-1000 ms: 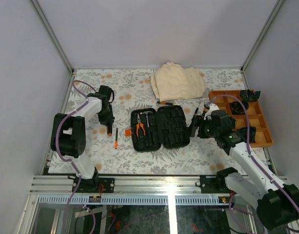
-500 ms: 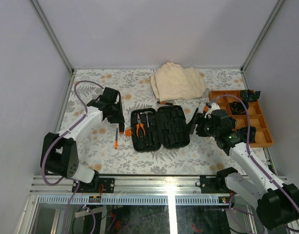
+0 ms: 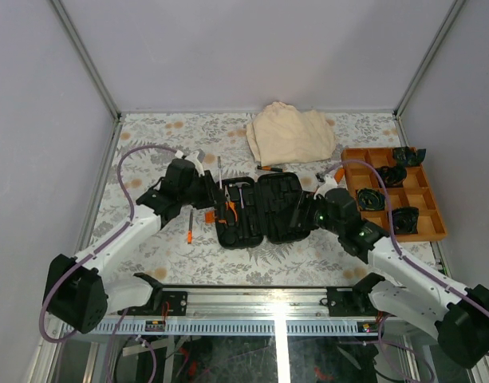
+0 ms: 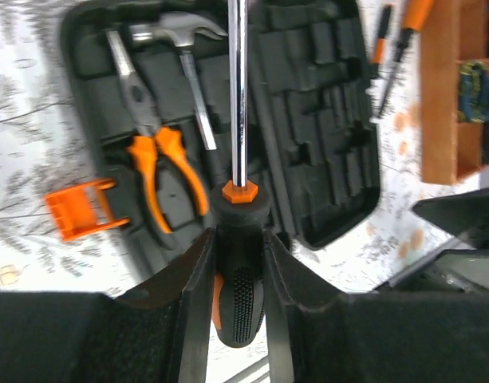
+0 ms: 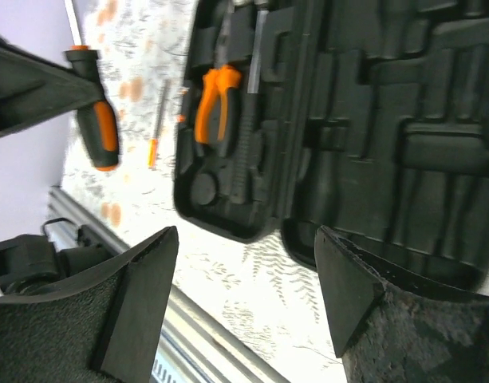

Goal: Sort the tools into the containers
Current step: Pick up the screwdriver from the center of the board, then place the screwdriver in the storage box.

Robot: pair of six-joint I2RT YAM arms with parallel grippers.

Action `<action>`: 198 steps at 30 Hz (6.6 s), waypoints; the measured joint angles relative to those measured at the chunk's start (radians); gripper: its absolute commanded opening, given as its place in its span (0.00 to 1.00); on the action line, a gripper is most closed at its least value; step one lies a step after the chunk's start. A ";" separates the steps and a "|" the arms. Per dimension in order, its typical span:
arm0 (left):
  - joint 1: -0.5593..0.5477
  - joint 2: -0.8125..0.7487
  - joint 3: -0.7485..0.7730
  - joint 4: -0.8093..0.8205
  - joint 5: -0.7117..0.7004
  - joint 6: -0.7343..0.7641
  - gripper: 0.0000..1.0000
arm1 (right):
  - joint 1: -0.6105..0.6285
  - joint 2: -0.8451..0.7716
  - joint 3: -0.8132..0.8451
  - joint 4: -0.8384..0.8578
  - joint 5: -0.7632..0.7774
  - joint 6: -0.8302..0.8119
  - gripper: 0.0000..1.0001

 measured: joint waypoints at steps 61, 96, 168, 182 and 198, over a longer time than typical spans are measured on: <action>-0.371 -0.173 -0.084 0.211 -0.219 -0.231 0.55 | 0.269 -0.026 -0.120 0.314 0.231 0.100 0.11; 0.065 0.050 0.193 -0.272 -0.292 0.143 0.58 | 0.125 0.411 0.141 -0.045 0.140 -0.059 0.10; 0.164 0.064 0.137 -0.246 -0.186 0.122 0.57 | 0.116 0.721 0.466 -0.224 0.190 -0.226 0.29; 0.174 0.064 0.137 -0.246 -0.169 0.121 0.57 | 0.114 0.760 0.493 -0.246 0.163 -0.233 0.17; 0.182 0.064 0.137 -0.245 -0.160 0.121 0.57 | 0.124 0.846 0.603 -0.380 0.182 -0.235 0.00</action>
